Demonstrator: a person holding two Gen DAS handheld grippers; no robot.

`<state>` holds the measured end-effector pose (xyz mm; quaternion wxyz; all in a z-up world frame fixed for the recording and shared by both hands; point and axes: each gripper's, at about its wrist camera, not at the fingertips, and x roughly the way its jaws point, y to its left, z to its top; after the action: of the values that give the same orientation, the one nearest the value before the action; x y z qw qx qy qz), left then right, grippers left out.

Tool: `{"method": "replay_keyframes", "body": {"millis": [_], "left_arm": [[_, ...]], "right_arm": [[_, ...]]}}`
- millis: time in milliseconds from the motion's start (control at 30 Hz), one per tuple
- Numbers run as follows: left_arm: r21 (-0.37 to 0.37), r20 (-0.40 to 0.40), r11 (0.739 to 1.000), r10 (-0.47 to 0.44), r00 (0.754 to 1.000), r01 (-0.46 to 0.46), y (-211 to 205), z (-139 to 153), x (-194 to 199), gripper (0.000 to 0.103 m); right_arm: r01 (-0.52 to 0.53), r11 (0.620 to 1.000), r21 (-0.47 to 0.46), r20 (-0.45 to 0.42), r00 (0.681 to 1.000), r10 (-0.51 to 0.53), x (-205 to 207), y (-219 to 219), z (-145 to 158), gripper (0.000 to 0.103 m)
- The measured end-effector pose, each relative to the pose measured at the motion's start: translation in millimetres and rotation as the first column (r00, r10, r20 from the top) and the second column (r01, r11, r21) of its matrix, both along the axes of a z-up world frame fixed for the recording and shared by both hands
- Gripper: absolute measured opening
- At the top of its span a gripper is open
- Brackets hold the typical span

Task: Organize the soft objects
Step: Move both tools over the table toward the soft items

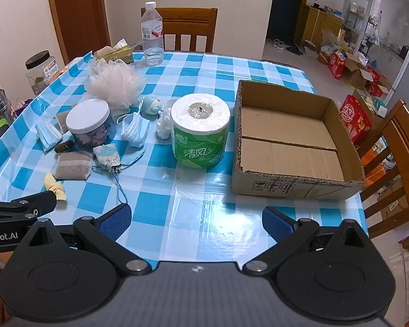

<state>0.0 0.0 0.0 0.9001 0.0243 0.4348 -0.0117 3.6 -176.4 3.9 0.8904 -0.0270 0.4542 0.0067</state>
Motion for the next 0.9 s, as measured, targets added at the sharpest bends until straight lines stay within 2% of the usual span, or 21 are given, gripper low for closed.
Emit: {"method": "replay_keyframes", "body": {"millis": [200, 900], "left_arm": [[-0.012, -0.004, 1.0, 0.01, 1.0, -0.01, 2.7, 0.1, 0.1, 0.102], [0.024, -0.009, 0.999, 0.032, 0.999, -0.031, 6.5, 1.2, 3.5, 0.102]], "right_arm": [[-0.002, 1.0, -0.001, -0.006, 1.0, 0.002, 1.0, 1.0, -0.2, 0.103], [-0.001, 1.0, 0.001, -0.007, 1.0, 0.001, 1.1, 1.7, 0.3, 0.103]]}}
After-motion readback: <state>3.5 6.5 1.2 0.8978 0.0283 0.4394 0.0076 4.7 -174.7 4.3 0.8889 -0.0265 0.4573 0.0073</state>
